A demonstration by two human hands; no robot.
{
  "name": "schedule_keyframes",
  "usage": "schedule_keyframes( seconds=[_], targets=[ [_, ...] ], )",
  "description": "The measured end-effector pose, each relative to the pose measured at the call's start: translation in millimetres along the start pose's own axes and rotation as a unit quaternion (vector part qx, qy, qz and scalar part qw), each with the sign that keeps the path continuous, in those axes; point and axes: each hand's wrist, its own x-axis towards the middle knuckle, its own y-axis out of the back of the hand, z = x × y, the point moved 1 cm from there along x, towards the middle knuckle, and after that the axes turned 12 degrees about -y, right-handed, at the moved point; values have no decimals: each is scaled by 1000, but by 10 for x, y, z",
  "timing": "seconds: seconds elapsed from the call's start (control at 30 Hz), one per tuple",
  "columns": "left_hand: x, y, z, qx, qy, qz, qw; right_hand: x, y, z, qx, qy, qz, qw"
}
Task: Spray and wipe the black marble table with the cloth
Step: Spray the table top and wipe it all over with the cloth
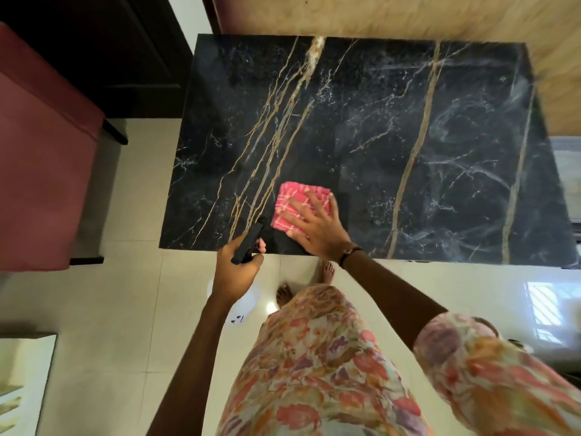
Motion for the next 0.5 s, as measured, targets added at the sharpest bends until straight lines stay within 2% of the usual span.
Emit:
schedule_keyframes(
  seconds=[0.1,0.2,0.37,0.5],
  targets=[
    [62,-116,56,9,-8,-21,1000,-320,-85,53,-2,69,3,998],
    [134,-203,107,15,-13,-28,999,-721,-189,437,-8,104,17,994],
    [225,-403,231,15,-12,-27,999,-796,-152,1314,-23,27,-6,999],
    [267,-592,296,15,2,-30,999,-453,7,1089,16,-52,-25,998]
  ],
)
